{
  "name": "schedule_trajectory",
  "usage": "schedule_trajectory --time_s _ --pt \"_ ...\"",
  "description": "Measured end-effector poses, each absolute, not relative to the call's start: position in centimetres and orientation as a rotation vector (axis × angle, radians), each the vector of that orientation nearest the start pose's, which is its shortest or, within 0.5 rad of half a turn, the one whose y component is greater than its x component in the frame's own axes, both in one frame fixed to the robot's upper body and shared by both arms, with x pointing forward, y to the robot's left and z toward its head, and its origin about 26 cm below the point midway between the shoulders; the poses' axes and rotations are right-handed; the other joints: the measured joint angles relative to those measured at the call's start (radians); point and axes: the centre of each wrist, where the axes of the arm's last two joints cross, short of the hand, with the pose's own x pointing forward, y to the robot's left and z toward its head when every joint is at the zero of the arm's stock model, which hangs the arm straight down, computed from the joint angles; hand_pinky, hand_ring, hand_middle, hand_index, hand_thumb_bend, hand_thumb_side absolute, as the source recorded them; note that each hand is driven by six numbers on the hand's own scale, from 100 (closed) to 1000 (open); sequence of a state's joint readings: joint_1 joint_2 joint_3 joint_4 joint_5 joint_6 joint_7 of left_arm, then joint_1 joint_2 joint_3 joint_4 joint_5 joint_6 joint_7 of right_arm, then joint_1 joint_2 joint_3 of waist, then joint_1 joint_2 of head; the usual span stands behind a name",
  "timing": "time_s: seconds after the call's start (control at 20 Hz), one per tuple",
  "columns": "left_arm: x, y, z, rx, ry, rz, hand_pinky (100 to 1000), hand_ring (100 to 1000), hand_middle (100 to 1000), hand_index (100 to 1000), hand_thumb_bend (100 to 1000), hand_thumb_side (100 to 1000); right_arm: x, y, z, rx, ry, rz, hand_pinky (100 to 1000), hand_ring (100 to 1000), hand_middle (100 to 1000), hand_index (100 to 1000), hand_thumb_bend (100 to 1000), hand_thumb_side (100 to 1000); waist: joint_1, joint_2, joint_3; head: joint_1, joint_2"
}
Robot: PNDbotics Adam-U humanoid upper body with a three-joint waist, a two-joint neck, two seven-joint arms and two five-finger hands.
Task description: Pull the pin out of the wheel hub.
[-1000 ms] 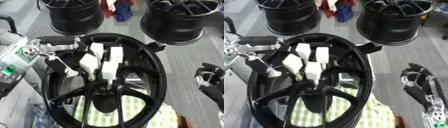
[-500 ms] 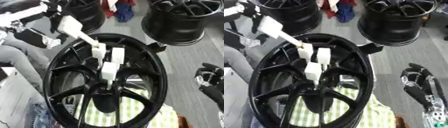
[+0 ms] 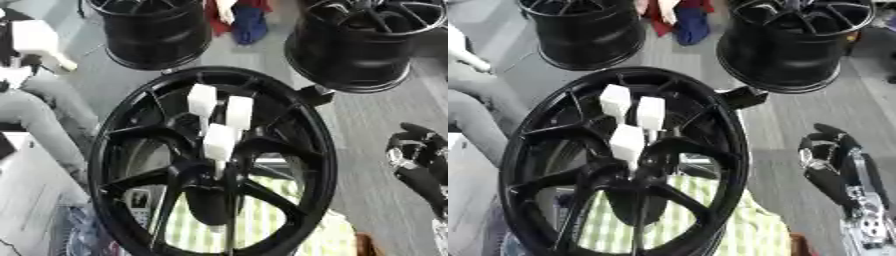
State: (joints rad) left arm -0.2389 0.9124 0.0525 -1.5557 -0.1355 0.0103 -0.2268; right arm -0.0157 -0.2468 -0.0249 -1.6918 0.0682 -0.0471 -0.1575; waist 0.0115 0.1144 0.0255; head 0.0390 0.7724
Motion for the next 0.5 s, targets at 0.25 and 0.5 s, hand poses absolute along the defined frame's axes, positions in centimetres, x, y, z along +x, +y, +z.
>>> schedule_trajectory --time_s 0.25,0.5 --pt "30.4 47.5 14.5 0.786 -1.323 -0.800 706 692 764 881 550 359 27.9 -30.3 4.0 -0.379 -1.763 0.107 678 593 648 796 141 210 -0.002 0.001 0.003 -0.008 0.000" --pt "29.4 49.0 11.3 0.807 -1.233 -0.733 727 743 833 917 650 448 27.9 -30.3 4.0 -0.381 -1.764 0.105 678 593 648 796 140 211 -0.011 0.003 0.005 -0.010 0.000"
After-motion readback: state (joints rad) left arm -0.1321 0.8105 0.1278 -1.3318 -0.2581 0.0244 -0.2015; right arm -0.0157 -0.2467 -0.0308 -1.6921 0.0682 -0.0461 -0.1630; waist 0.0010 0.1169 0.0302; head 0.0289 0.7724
